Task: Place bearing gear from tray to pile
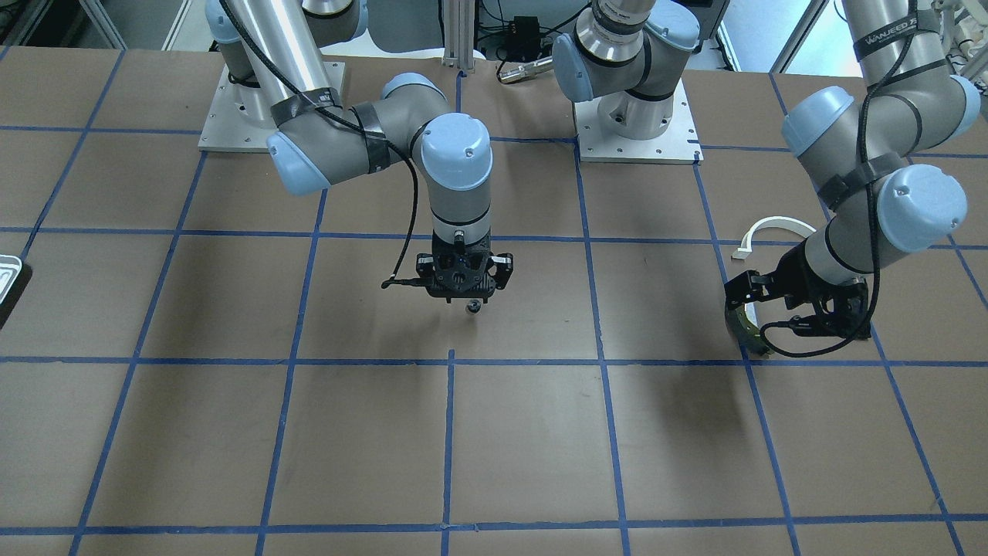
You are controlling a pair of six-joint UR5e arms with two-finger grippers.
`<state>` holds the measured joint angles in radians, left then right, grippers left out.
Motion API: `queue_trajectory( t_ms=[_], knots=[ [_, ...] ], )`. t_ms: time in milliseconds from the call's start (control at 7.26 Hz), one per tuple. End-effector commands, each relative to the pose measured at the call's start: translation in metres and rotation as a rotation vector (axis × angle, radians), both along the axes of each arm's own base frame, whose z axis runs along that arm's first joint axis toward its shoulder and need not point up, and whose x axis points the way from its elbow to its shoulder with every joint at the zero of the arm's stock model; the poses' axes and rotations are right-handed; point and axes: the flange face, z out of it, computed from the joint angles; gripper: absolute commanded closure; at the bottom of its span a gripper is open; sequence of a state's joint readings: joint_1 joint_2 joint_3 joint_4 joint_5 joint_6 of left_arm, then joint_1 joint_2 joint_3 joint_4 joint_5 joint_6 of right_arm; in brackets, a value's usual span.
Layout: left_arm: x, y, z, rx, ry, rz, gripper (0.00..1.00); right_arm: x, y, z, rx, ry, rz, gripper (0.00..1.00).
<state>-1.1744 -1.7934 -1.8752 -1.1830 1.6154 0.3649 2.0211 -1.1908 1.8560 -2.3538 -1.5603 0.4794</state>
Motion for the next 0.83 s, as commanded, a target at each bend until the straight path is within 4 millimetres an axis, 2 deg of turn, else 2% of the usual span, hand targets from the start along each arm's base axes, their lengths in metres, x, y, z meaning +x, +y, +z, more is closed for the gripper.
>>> queue_trajectory(
  t_ms=[0,138,413,551,689],
  knots=[
    [-0.027,-0.001,0.004,-0.006,0.005,0.025,0.0,-0.067,-0.031,0.055,-0.027,-0.005,-0.021,0.0],
    [-0.077,-0.003,0.009,-0.013,-0.019,0.035,0.0,-0.098,-0.039,0.082,-0.059,0.008,0.007,0.0],
    [-0.19,-0.003,0.006,-0.039,-0.028,-0.014,0.0,-0.144,-0.026,0.13,-0.026,0.02,-0.035,0.0],
    [-0.251,0.004,0.0,-0.048,-0.013,-0.039,0.0,-0.16,-0.019,0.169,-0.054,0.008,-0.064,0.0],
    [-0.307,0.018,-0.011,-0.057,-0.02,-0.043,0.0,-0.165,-0.018,0.207,-0.032,0.013,-0.074,0.0]
  ],
)
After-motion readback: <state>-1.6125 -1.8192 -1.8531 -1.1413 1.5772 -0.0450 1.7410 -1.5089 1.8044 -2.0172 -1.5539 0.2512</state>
